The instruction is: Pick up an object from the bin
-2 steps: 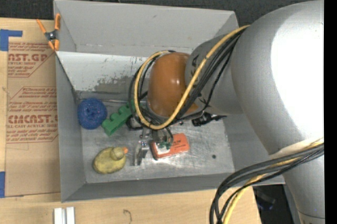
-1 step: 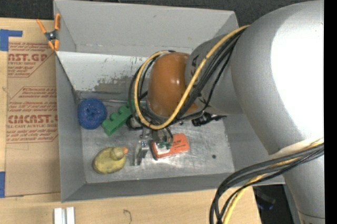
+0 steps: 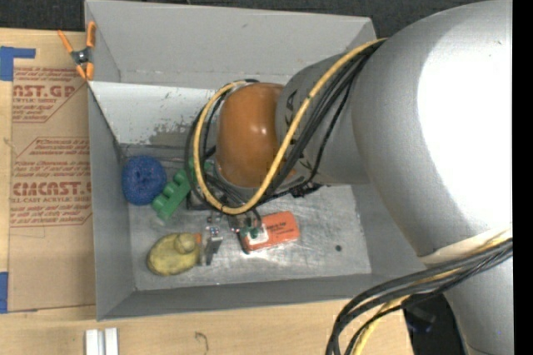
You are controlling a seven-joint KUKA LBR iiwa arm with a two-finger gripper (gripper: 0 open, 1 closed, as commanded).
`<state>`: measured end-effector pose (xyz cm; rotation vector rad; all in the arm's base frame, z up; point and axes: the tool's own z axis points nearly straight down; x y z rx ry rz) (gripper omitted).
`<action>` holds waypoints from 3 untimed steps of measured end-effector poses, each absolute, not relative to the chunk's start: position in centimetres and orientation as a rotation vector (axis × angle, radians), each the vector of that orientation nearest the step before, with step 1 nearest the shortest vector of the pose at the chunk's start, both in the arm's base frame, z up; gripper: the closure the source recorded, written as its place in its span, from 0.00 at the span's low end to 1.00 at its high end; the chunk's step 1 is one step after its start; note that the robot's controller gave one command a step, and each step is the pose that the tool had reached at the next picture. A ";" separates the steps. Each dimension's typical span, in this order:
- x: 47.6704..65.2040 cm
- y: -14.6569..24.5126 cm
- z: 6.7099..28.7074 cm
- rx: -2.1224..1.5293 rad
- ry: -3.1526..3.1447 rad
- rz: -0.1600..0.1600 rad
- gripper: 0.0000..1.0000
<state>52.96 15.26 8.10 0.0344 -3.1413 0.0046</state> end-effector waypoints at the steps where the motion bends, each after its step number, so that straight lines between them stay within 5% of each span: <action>1: 49.6 18.8 7.3 0.254 -3.133 -0.004 1.00; 2: 49.6 18.8 7.3 0.254 -3.133 -0.005 1.00; 3: 49.1 17.5 18.7 0.163 -3.138 -0.001 1.00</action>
Offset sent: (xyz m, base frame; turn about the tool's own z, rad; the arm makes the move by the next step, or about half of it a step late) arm 0.0000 0.0000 0.0000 0.0000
